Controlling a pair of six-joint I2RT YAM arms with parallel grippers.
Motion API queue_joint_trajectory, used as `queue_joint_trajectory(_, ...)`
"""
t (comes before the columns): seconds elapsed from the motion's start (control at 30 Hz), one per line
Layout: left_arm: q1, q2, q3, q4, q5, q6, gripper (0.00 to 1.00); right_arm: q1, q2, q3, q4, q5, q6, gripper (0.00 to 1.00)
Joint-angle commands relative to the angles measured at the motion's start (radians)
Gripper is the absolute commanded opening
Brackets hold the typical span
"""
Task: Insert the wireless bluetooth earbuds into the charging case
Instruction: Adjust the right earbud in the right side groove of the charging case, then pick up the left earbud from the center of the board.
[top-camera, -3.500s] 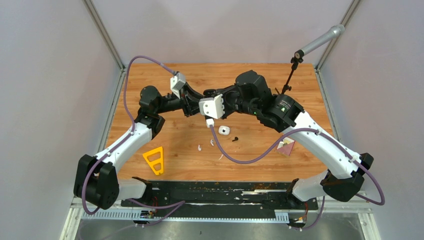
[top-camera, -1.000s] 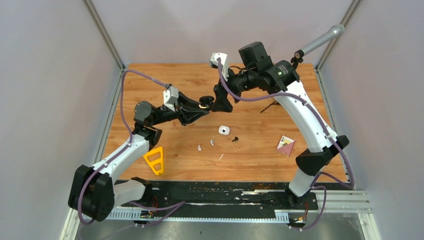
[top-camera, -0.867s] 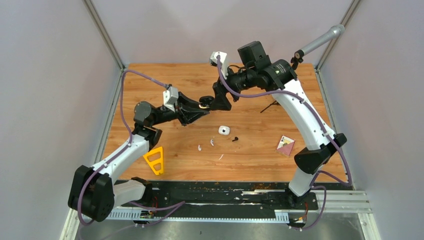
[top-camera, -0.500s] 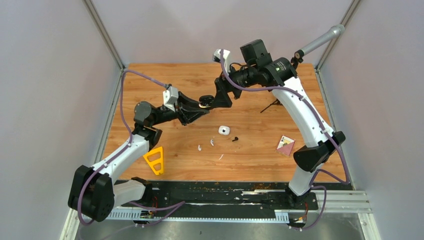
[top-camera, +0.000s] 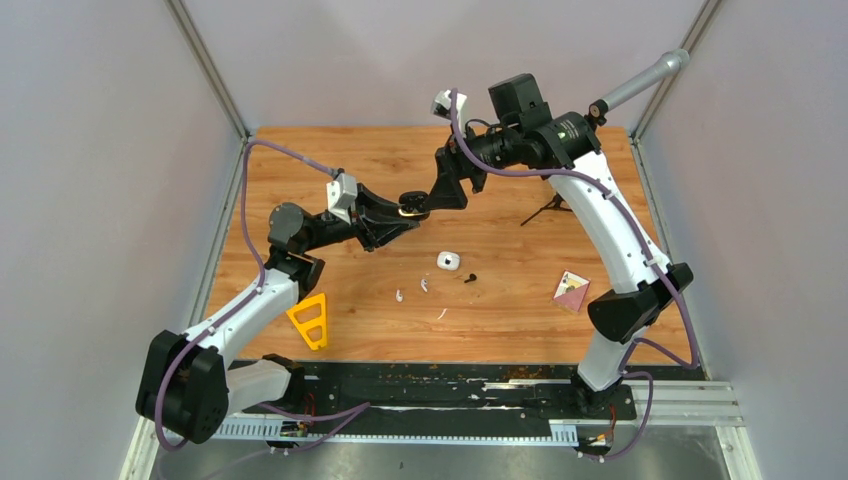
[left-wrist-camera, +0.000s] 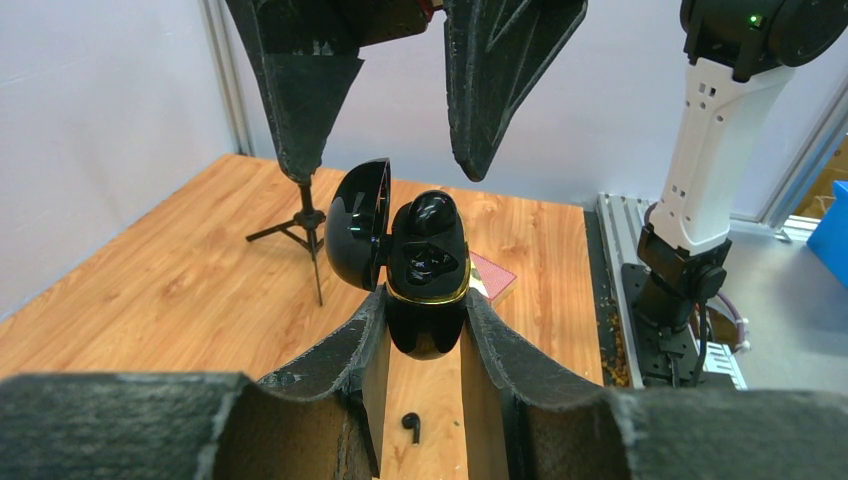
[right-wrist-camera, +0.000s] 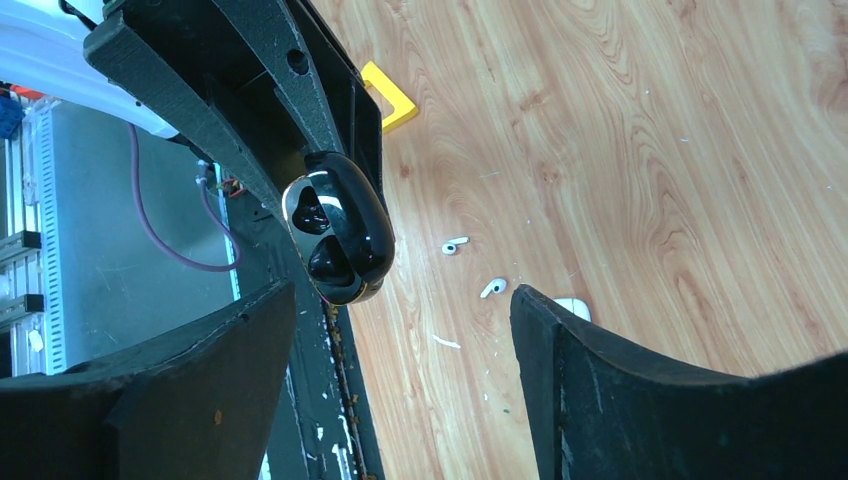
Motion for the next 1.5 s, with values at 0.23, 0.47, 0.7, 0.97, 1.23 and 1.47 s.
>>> queue_joint_trajectory(0.23,0.013,0.007,0.02,0.01,-0.025,-0.002,0.0,-0.106,-0.048,0.015,0.019,-0.037,-0.024,0.78)
queue_joint_trajectory(0.47,0.068,0.019,0.066,-0.021,-0.044,-0.044,0.0,-0.188,-0.136,-0.285,-0.022,0.197,-0.172,0.57)
queue_joint_trajectory(0.7,0.119,0.007,0.121,-0.098,-0.05,-0.05,0.0,-0.181,-0.11,-0.592,0.017,0.2,-0.233,0.42)
queue_joint_trajectory(0.97,0.134,-0.043,0.124,-0.204,-0.057,-0.008,0.0,-0.162,0.005,-0.672,0.084,0.216,-0.37,0.36)
queue_joint_trajectory(1.23,0.155,-0.067,0.145,-0.3,-0.055,0.044,0.0,-0.12,-0.043,-0.868,0.299,0.247,-1.035,0.37)
queue_joint_trajectory(1.47,0.158,-0.065,0.161,-0.345,-0.054,0.073,0.0,-0.071,-0.095,-1.032,0.478,0.267,-1.455,0.39)
